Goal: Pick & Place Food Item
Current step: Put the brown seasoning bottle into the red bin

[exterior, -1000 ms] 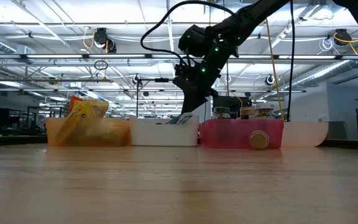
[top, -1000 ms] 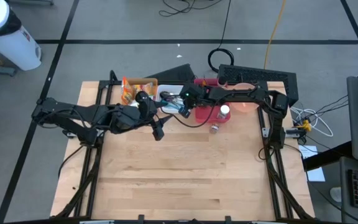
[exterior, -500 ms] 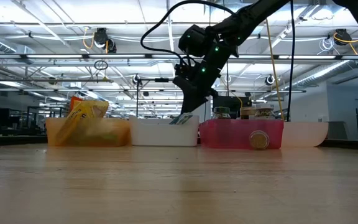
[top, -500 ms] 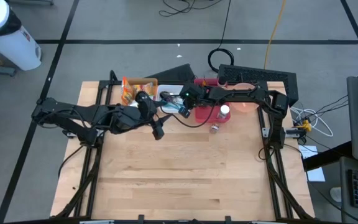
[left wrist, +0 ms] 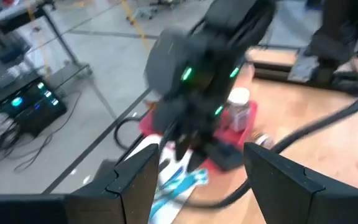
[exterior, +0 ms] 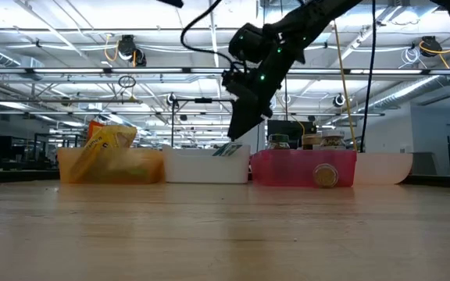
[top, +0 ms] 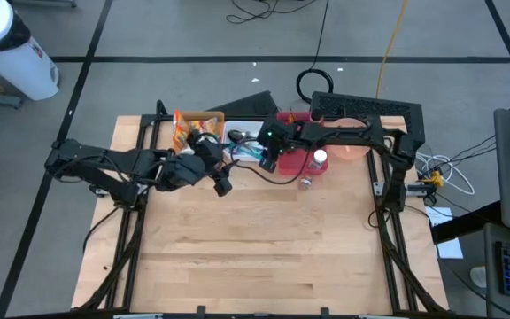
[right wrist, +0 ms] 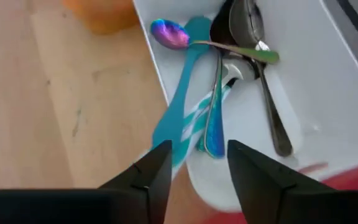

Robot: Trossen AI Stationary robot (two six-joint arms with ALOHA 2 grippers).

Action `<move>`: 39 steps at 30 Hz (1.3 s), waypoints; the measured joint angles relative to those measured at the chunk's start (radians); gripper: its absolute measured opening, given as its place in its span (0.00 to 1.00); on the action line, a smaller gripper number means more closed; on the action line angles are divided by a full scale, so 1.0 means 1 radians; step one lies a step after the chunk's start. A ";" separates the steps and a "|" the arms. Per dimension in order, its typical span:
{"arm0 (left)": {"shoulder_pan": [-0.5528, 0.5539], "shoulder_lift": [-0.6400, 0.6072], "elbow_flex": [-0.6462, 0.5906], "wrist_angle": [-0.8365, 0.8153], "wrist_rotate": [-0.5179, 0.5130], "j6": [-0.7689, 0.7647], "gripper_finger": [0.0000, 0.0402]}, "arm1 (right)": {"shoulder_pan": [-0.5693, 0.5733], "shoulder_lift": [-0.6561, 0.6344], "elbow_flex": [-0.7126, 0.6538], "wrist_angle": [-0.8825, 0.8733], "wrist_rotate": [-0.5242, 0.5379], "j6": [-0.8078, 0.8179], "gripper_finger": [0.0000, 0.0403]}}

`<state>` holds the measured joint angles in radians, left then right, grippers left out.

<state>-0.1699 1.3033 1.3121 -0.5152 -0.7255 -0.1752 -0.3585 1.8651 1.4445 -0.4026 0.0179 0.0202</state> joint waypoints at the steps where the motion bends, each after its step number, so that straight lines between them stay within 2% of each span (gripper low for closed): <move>1: 0.000 0.000 0.000 -0.022 -0.010 -0.017 0.60 | 0.003 -0.013 0.000 -0.019 0.000 -0.010 0.38; 5: 0.000 0.000 0.000 -0.105 -0.017 -0.081 0.60 | 0.013 -0.086 -0.014 -0.126 0.001 -0.038 0.42; 9: -0.007 0.008 0.000 -0.160 -0.016 -0.157 0.60 | 0.038 -0.211 -0.104 -0.147 0.003 -0.040 0.44; 12: -0.018 0.024 -0.005 -0.168 -0.016 -0.180 0.60 | 0.073 -0.329 -0.212 -0.109 0.003 -0.028 0.43; 15: -0.023 0.049 -0.039 -0.087 -0.011 -0.186 0.60 | 0.125 -0.464 -0.357 -0.001 0.003 0.000 0.42; 20: -0.007 0.117 -0.169 0.182 0.048 -0.120 0.60 | 0.236 -0.678 -0.637 0.261 0.003 0.004 0.42; 24: 0.018 0.194 -0.259 0.470 0.153 -0.047 0.60 | 0.326 -0.818 -0.856 0.502 0.002 0.016 0.43; 27: 0.035 0.266 -0.283 0.703 0.261 0.054 0.60 | 0.386 -0.889 -1.001 0.706 0.003 0.020 0.43; 34: 0.071 0.413 -0.272 1.123 0.518 0.182 0.60 | 0.461 -0.925 -1.297 1.213 0.003 0.020 0.41; 39: 0.094 0.466 -0.273 1.205 0.550 0.192 0.60 | 0.465 -0.924 -1.411 1.446 0.007 -0.003 0.41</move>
<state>-0.0756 1.7692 1.0392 0.6898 -0.1752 0.0171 0.1062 0.9410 0.0335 1.0439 0.0246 0.0169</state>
